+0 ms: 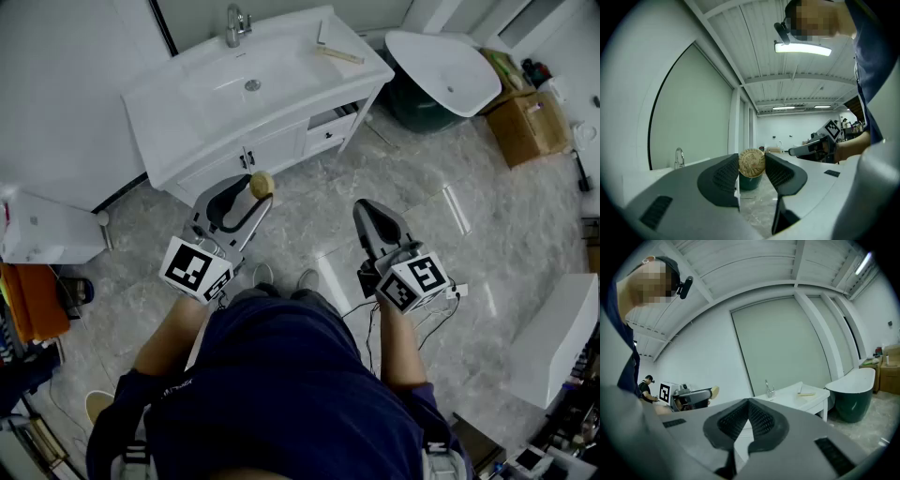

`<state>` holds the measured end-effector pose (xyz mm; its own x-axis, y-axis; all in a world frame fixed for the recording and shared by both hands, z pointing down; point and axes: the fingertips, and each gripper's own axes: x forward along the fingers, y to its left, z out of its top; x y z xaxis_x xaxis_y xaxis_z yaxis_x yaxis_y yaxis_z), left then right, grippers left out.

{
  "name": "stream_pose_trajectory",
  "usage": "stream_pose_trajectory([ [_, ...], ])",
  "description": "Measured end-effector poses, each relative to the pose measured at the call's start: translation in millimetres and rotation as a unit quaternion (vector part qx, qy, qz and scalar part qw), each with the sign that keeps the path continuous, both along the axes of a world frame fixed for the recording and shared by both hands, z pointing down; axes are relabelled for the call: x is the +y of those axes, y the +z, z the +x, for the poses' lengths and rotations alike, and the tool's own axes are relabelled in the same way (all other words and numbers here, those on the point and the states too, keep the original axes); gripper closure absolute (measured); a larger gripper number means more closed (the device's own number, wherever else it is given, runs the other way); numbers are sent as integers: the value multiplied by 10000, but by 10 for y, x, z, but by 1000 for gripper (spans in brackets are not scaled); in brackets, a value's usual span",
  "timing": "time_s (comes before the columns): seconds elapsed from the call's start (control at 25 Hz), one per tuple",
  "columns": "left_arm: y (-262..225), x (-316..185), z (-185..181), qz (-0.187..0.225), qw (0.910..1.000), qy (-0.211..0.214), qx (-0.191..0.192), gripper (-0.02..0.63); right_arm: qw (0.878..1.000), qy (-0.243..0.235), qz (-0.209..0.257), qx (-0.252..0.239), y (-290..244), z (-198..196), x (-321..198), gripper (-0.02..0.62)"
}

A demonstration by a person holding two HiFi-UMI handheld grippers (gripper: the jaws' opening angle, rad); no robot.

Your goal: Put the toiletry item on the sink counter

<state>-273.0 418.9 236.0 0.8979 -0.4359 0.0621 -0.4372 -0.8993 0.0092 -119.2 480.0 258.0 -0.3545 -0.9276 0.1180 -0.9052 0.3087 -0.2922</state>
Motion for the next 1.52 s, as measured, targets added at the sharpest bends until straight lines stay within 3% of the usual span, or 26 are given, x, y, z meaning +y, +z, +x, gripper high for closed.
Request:
stream_pose_trajectory([
  [0.64,45,-59,202,-23,10000,-14,-28,411,10000,31,-10,76,16,152,-92,589],
  [1.52,203,-114,943,-107,9985,-482,-218,411,9997,-194,-75,83,191,1058,-153,589],
])
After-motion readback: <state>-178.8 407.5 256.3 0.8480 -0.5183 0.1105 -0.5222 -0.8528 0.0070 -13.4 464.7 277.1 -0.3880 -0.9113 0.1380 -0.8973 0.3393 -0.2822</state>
